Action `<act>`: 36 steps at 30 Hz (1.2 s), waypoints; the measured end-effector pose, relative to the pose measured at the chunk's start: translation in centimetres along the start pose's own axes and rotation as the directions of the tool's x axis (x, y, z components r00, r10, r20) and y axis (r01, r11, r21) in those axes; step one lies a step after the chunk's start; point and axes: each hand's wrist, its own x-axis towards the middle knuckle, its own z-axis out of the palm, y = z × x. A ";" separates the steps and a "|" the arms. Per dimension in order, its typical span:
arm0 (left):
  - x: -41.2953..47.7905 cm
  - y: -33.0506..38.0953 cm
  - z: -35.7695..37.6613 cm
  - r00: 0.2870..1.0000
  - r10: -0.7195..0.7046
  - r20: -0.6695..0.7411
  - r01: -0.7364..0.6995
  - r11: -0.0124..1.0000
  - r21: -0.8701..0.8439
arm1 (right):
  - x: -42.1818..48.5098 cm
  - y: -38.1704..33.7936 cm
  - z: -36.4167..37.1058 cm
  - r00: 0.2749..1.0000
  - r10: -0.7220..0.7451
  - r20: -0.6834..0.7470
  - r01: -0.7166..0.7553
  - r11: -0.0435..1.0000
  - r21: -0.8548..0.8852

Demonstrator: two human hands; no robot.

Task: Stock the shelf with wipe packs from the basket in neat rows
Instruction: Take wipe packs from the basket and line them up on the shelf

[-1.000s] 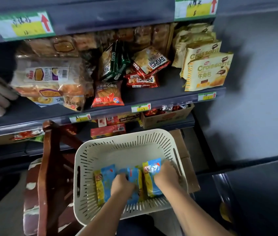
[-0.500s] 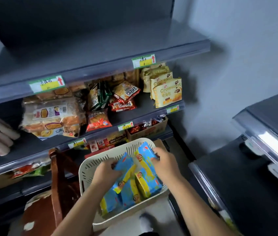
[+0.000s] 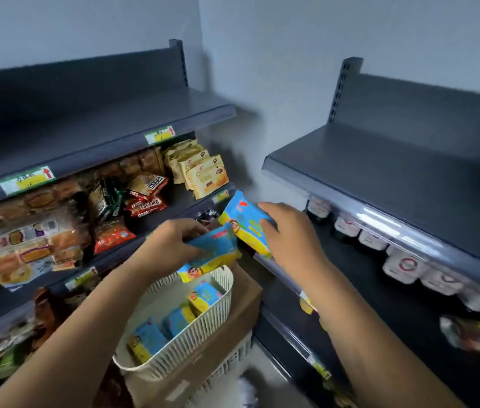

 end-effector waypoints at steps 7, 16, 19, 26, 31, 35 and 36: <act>1.6 12.8 4.9 0.916 0.375 0.144 -0.383 0.923 0.032 | -5.4 3.2 -12.8 0.948 0.004 -0.319 -0.036 0.995 -0.094; 1.1 27.7 16.7 0.649 0.719 0.248 -0.725 0.684 -0.085 | -13.1 8.4 -26.4 0.808 0.053 -0.587 -0.156 0.980 -0.126; 0.4 32.8 21.3 0.591 0.756 0.282 -0.756 0.641 -0.133 | -16.2 10.7 -30.8 0.740 0.074 -0.669 -0.220 0.966 -0.135; -3.1 44.6 31.0 0.468 0.829 0.305 -0.795 0.546 -0.265 | -22.6 15.8 -41.1 0.655 0.124 -0.746 -0.336 0.932 -0.139; -3.0 50.3 36.4 0.452 0.850 0.270 -0.823 0.514 -0.241 | -25.3 19.4 -46.6 0.564 0.107 -0.819 -0.337 0.935 -0.110; -2.1 52.0 40.2 0.442 0.859 0.258 -0.871 0.480 -0.106 | -26.7 21.5 -49.4 0.508 0.051 -0.860 -0.322 0.937 -0.135; -1.8 52.2 40.9 0.428 0.871 0.241 -0.890 0.453 -0.054 | -26.9 21.9 -49.9 0.501 0.043 -0.864 -0.314 0.940 -0.136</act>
